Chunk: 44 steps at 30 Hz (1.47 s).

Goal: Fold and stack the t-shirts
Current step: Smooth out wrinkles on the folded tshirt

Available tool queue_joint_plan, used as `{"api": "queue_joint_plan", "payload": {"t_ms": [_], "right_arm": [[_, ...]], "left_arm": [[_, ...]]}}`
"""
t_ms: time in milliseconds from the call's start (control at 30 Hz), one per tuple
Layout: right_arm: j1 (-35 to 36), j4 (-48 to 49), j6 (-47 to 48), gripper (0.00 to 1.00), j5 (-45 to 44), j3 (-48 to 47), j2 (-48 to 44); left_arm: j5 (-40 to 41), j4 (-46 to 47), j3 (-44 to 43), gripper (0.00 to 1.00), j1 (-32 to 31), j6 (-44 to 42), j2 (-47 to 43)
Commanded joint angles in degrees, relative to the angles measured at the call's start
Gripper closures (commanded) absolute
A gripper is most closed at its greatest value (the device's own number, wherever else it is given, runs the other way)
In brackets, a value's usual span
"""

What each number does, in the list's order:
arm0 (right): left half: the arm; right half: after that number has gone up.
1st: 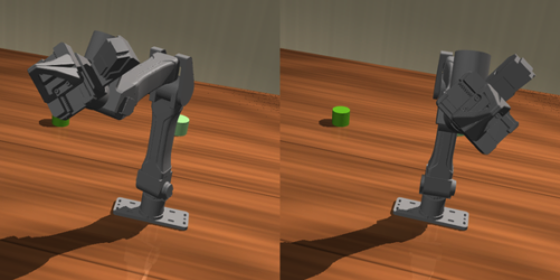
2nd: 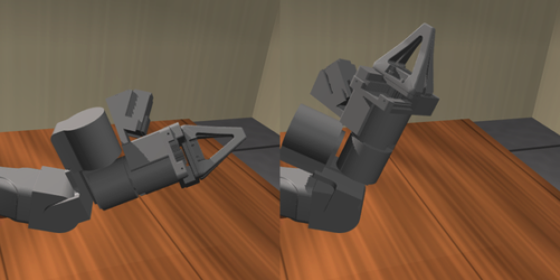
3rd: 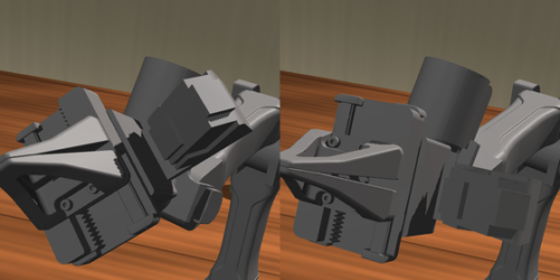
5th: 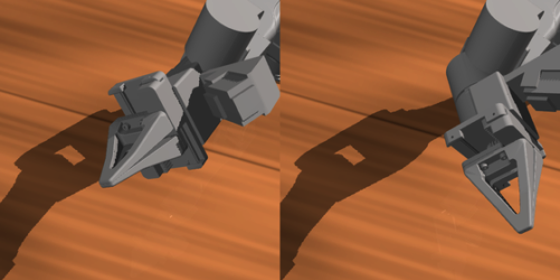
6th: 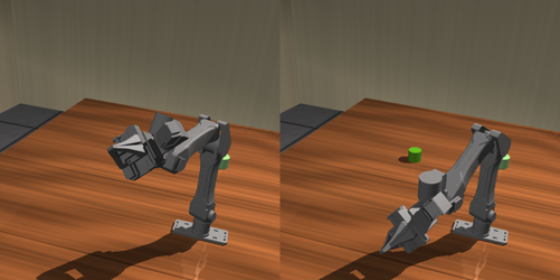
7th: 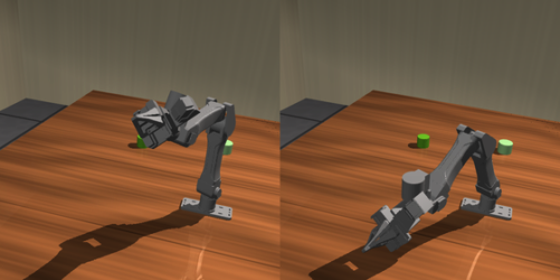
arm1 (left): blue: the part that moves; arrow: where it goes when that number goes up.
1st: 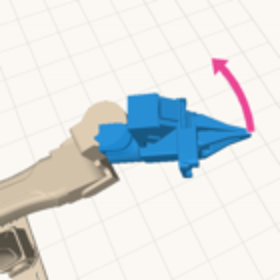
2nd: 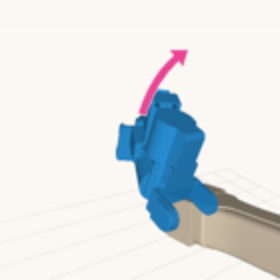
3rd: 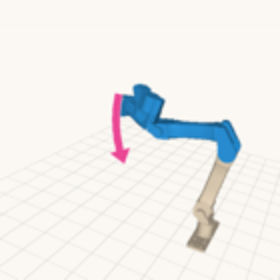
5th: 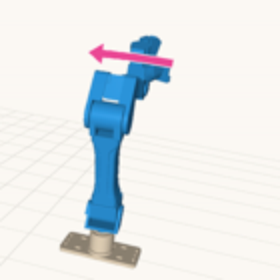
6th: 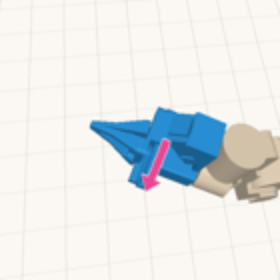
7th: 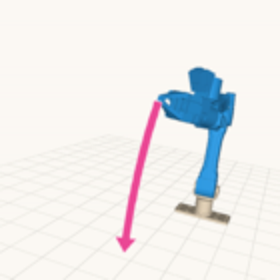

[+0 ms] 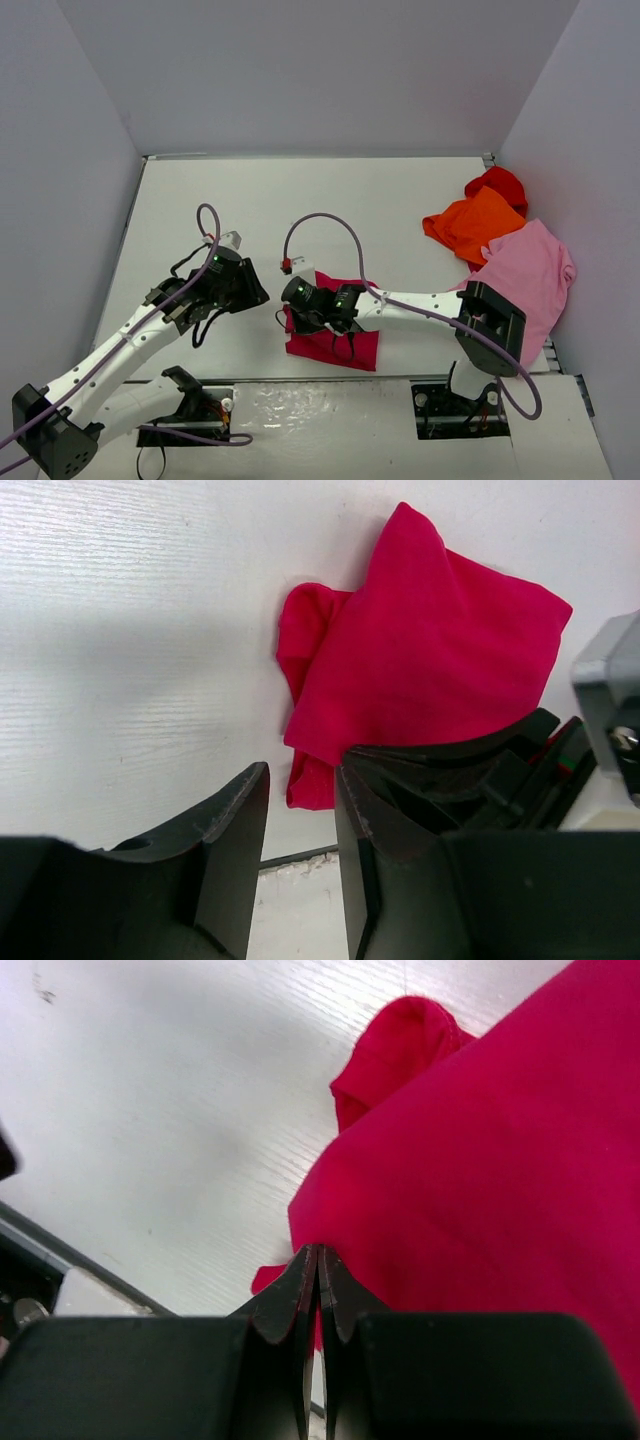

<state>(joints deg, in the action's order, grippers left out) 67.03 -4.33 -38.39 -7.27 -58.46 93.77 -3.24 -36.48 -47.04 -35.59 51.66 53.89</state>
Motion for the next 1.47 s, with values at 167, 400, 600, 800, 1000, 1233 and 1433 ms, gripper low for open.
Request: {"api": "queue_joint_plan", "payload": {"t_ms": [167, 400, 600, 800, 1000, 1233, 1433], "right_arm": [[2.3, 3.6, -2.5, 1.00, 2.9, 3.8, 2.2], [6.7, 6.4, -9.0, 1.00, 4.0, 9.3, 4.3], [7.0, 6.9, -8.0, 0.82, 1.4, 6.8, 5.5], [7.7, 6.6, -5.5, 0.40, -0.4, 2.9, -0.2], [7.7, 5.6, -6.5, 0.27, -3.9, 0.6, -7.9], [7.6, 4.6, -8.2, 0.09, -15.7, 3.0, -16.6], [7.2, 0.2, -6.5, 0.07, -20.4, 2.1, -16.9]], "left_arm": [[-0.5, 2.0, -0.4, 0.64, 0.4, 0.1, 0.5], [-0.6, 2.3, 0.5, 0.61, 0.4, 0.7, 0.2], [-0.7, 1.2, 0.4, 0.60, 0.4, 0.9, -0.7], [1.7, -2.8, -1.3, 0.53, 0.4, 1.1, -4.3], [2.4, -2.9, -1.3, 0.51, 0.4, 2.8, -8.7], [-1.3, -1.2, 2.1, 0.50, 0.3, 4.2, -11.3], [-4.0, 1.1, 8.4, 0.17, 0.3, 6.8, -16.8]]}}
